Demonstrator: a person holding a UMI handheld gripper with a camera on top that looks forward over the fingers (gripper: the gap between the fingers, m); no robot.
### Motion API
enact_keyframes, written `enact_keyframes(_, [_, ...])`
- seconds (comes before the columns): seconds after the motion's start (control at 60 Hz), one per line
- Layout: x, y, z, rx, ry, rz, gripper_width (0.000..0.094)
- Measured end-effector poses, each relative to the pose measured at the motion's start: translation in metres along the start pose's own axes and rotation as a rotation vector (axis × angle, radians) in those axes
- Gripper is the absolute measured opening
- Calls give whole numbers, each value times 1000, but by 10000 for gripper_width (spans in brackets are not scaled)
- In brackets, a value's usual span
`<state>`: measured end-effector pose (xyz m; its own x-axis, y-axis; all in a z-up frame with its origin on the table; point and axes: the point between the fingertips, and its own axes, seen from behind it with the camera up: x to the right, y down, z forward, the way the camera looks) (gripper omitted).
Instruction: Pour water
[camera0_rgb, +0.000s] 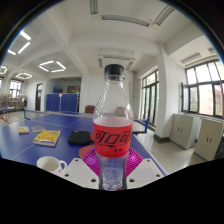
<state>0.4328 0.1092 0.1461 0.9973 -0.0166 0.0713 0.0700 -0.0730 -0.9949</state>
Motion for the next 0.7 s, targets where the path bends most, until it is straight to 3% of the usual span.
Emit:
enact_keyframes(0.083, [-3, 67, 13, -75, 11, -15, 263])
enact_keyframes(0.2, [6, 98, 4, -151, 16, 14, 264])
enact_keyframes(0.217, [8, 101, 3, -154, 19, 9, 263])
enact_keyframes(0.233, [1, 94, 1, -99, 21, 19, 263])
enact_keyframes(0.333, [4, 94, -1, -92, 33, 26, 271])
enact_keyframes(0.483, [3, 99, 0, -127, 42, 43, 510])
enact_keyframes(0.517, [1, 102, -9, -179, 46, 53, 640])
enact_keyframes(0.55, [-1, 107, -13, -218, 43, 65, 852])
enact_keyframes(0.6, [-2, 106, -22, -248, 53, 84, 806])
enact_keyframes(0.7, [-3, 93, -53, -306, 102, 111, 856])
